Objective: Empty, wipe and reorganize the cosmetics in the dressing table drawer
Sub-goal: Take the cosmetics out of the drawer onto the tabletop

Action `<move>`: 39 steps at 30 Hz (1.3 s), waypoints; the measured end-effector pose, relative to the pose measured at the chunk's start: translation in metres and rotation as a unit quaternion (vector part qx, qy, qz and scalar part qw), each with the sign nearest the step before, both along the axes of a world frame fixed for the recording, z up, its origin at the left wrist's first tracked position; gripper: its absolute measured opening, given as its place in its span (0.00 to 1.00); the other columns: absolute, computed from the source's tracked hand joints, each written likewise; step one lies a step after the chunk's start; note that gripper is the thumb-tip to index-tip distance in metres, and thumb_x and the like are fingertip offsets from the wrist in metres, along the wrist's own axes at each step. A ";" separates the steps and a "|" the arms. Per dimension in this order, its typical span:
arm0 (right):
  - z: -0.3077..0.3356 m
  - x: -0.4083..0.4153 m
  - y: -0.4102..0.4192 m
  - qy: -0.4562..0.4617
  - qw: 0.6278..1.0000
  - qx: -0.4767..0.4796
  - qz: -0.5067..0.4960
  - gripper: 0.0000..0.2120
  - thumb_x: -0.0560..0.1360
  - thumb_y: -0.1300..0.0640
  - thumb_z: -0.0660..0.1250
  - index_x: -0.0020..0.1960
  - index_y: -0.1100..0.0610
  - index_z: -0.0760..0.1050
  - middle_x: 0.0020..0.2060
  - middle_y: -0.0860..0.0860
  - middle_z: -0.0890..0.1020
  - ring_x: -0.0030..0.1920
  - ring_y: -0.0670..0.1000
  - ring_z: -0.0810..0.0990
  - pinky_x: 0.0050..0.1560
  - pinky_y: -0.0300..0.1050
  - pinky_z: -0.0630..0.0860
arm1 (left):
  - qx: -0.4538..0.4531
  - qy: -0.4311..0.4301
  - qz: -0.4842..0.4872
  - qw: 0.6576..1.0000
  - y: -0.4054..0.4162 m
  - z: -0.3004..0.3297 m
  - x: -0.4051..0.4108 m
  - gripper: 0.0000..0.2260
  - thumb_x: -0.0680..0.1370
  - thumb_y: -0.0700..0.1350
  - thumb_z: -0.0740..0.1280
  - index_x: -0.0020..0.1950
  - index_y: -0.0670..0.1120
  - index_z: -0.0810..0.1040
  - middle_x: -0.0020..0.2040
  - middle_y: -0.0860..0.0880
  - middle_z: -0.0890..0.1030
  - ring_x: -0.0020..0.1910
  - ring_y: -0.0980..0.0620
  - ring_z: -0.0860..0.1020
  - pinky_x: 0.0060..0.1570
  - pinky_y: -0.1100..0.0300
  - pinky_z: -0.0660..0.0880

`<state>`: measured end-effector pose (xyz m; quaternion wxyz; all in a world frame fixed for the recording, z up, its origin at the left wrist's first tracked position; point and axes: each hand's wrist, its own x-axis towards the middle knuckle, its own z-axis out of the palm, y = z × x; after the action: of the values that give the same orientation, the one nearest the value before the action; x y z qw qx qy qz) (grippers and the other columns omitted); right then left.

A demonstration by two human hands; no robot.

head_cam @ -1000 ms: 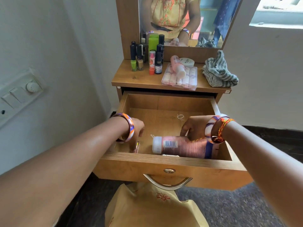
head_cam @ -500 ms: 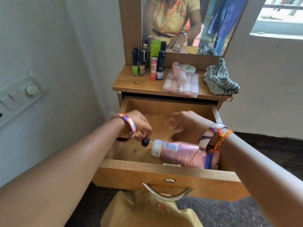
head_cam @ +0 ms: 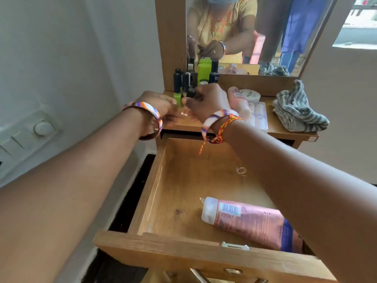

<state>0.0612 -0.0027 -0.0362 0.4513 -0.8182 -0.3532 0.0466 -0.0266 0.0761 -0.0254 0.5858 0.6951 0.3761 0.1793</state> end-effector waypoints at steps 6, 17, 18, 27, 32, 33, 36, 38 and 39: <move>-0.008 -0.002 0.043 -0.082 0.991 -0.110 -0.003 0.14 0.77 0.63 0.63 0.62 0.62 0.74 0.52 0.57 0.79 0.55 0.54 0.77 0.49 0.39 0.75 | 0.301 0.111 -0.018 0.947 0.022 -0.018 0.007 0.13 0.73 0.43 0.71 0.56 0.42 0.82 0.54 0.41 0.83 0.55 0.42 0.80 0.59 0.57 0.75; -0.004 -0.003 0.029 -0.056 0.990 -0.129 -0.011 0.16 0.76 0.64 0.64 0.64 0.62 0.71 0.62 0.57 0.76 0.63 0.55 0.74 0.61 0.42 0.71 | 0.334 0.107 0.062 0.934 0.018 -0.023 0.010 0.17 0.75 0.35 0.67 0.63 0.40 0.74 0.62 0.41 0.77 0.60 0.43 0.76 0.55 0.58 0.73; -0.002 -0.005 0.022 -0.049 0.990 -0.129 -0.014 0.17 0.75 0.65 0.65 0.63 0.62 0.72 0.61 0.57 0.76 0.63 0.56 0.74 0.60 0.43 0.72 | 0.339 0.101 0.074 0.932 0.011 -0.024 0.005 0.16 0.74 0.35 0.66 0.62 0.40 0.73 0.61 0.41 0.77 0.59 0.43 0.76 0.53 0.57 0.73; -0.021 -0.025 -0.075 -0.048 0.971 -0.226 0.061 0.08 0.68 0.68 0.69 0.45 0.59 0.80 0.44 0.55 0.80 0.46 0.54 0.80 0.41 0.39 0.76 | 0.281 0.297 -0.410 0.816 -0.097 -0.070 -0.030 0.16 0.71 0.46 0.73 0.51 0.41 0.72 0.48 0.46 0.77 0.46 0.49 0.75 0.44 0.60 0.73; -0.069 0.002 -0.127 -0.063 0.863 -0.490 0.107 0.14 0.60 0.48 0.73 0.44 0.52 0.80 0.37 0.47 0.83 0.36 0.49 0.82 0.42 0.43 0.82 | 0.356 0.337 -0.398 0.775 -0.120 -0.075 -0.034 0.17 0.72 0.43 0.73 0.53 0.35 0.72 0.67 0.49 0.73 0.60 0.47 0.75 0.44 0.68 0.72; -0.093 0.021 -0.136 -0.067 0.838 -0.534 0.092 0.19 0.60 0.45 0.71 0.50 0.50 0.80 0.45 0.48 0.84 0.43 0.50 0.83 0.48 0.44 0.81 | 0.372 0.331 -0.407 0.766 -0.121 -0.080 -0.032 0.19 0.70 0.44 0.74 0.56 0.39 0.73 0.64 0.46 0.76 0.58 0.46 0.76 0.46 0.63 0.72; -0.131 0.041 -0.156 -0.053 0.808 -0.577 0.101 0.24 0.64 0.47 0.71 0.60 0.47 0.76 0.56 0.46 0.79 0.55 0.51 0.80 0.53 0.42 0.77 | 0.395 0.329 -0.420 0.748 -0.122 -0.087 -0.028 0.17 0.71 0.43 0.72 0.58 0.43 0.74 0.57 0.42 0.79 0.56 0.43 0.77 0.48 0.57 0.72; -0.097 0.003 -0.167 -0.074 0.812 -0.569 0.109 0.24 0.63 0.48 0.73 0.59 0.47 0.76 0.52 0.46 0.81 0.52 0.50 0.81 0.50 0.43 0.79 | 0.406 0.329 -0.419 0.743 -0.122 -0.088 -0.028 0.16 0.71 0.43 0.71 0.58 0.44 0.75 0.57 0.43 0.79 0.55 0.43 0.78 0.46 0.58 0.71; -0.085 -0.007 -0.169 -0.055 0.822 -0.553 0.126 0.24 0.65 0.49 0.74 0.60 0.50 0.76 0.53 0.48 0.81 0.52 0.52 0.81 0.52 0.46 0.80 | 0.417 0.322 -0.419 0.740 -0.122 -0.086 -0.029 0.17 0.71 0.43 0.71 0.59 0.45 0.75 0.57 0.44 0.79 0.55 0.44 0.78 0.46 0.59 0.71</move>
<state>0.0539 -0.1721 -0.1209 -0.1066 -0.8801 -0.3924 0.2453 -0.0554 -0.0456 -0.1116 0.0979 0.9736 0.1004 -0.1799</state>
